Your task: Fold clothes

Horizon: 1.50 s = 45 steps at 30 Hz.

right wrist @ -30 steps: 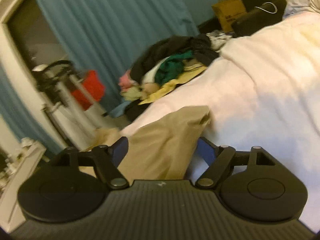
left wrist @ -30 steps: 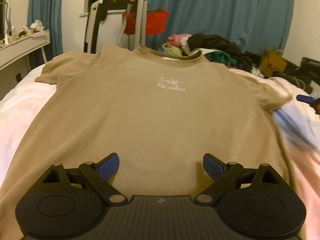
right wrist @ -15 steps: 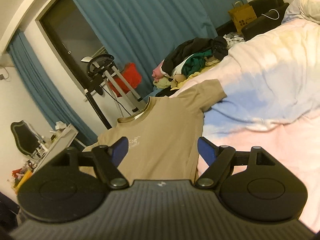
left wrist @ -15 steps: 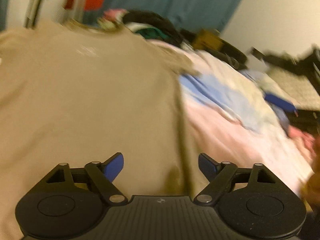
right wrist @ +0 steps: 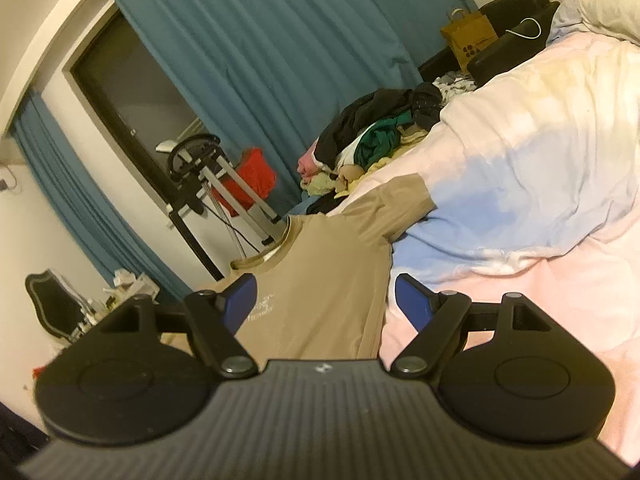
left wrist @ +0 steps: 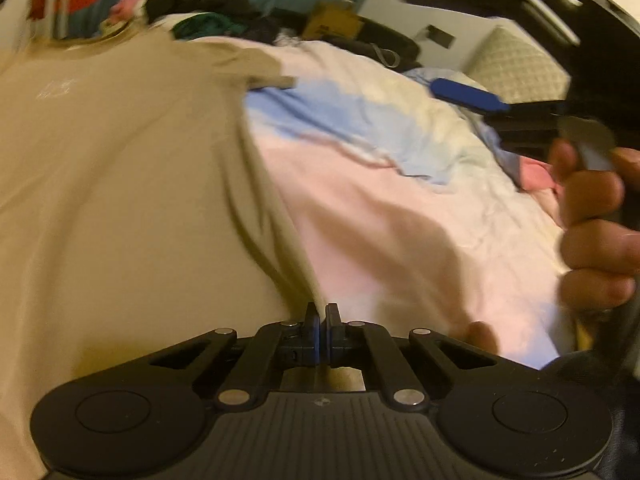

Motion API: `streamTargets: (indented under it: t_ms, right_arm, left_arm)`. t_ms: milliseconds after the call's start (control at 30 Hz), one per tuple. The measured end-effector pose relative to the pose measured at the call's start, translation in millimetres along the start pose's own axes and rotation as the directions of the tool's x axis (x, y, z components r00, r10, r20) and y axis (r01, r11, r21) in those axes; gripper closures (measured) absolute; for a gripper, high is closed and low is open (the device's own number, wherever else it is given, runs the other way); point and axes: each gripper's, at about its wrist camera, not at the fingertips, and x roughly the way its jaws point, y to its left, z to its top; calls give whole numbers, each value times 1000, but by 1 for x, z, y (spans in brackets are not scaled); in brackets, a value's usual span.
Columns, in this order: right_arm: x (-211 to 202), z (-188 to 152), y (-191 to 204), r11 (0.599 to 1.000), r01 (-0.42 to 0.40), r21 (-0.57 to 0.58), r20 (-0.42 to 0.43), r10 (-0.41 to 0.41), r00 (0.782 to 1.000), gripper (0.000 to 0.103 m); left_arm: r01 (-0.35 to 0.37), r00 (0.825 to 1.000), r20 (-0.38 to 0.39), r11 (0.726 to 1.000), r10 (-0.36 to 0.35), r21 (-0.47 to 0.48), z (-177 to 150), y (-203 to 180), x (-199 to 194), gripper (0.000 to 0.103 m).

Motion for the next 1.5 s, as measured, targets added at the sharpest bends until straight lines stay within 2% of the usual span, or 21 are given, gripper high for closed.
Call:
streamTargets:
  t_ms: [233, 333, 367, 433, 500, 667, 733, 833, 900, 967, 1033, 1167, 1300, 1400, 1500]
  right_arm:
    - [5, 1, -3, 1000, -6, 0, -5, 6, 1000, 24]
    - [4, 1, -1, 1000, -8, -3, -3, 8, 1000, 24]
    - [5, 1, -1, 1000, -12, -6, -2, 12, 1000, 24]
    - [6, 1, -2, 1000, -20, -11, -2, 20, 1000, 24]
    - [7, 1, -1, 999, -30, -17, -3, 30, 1000, 24]
    - [4, 2, 2, 997, -82, -15, 17, 82, 996, 24]
    - [3, 3, 2, 995, -97, -13, 28, 97, 995, 24]
    - [7, 4, 1, 993, -114, 26, 44, 113, 993, 24]
    - [20, 7, 0, 991, -114, 72, 42, 111, 993, 24]
    - [46, 14, -1, 987, -102, 123, 26, 100, 995, 24]
    - [81, 21, -9, 977, -100, 187, 17, 98, 995, 24]
    - [152, 27, -35, 952, -97, 289, 4, 100, 995, 24]
    - [220, 11, -72, 911, -50, 409, -37, 71, 997, 24]
    - [258, 1, -90, 910, -6, 415, -48, 29, 998, 25]
    - [291, 1, -103, 914, -6, 407, -25, 18, 1000, 25]
  left_arm:
    - [-27, 994, -104, 1000, 28, 12, 1, -20, 50, 101]
    - [-25, 992, -120, 1000, 27, 15, -2, -16, 61, 100]
    - [-12, 993, -118, 1000, 14, 14, -1, -15, 60, 96]
    - [3, 994, -113, 1000, -1, 18, 1, -15, 55, 82]
    - [-22, 995, -101, 1000, 24, 14, 5, -13, 45, 49]
    - [-120, 993, -17, 993, 120, -2, 19, 1, 3, 22]
    - [-181, 983, 35, 983, 181, -3, 26, 10, -19, 18]
    - [-275, 954, 121, 961, 273, 1, 32, 24, -47, 12]
    - [-297, 934, 197, 954, 297, -32, 29, 40, -67, 2]
    - [-295, 918, 245, 950, 312, -102, 26, 57, -80, 1]
    - [-293, 907, 260, 939, 332, -178, 23, 75, -86, 1]
    - [-430, 841, 263, 880, 472, -202, 26, 90, -87, 1]
    - [-482, 813, 239, 843, 531, -238, 26, 104, -78, 1]
    - [-488, 814, 207, 832, 543, -264, 28, 116, -67, 1]
    - [-470, 824, 190, 831, 533, -297, 32, 128, -58, 1]
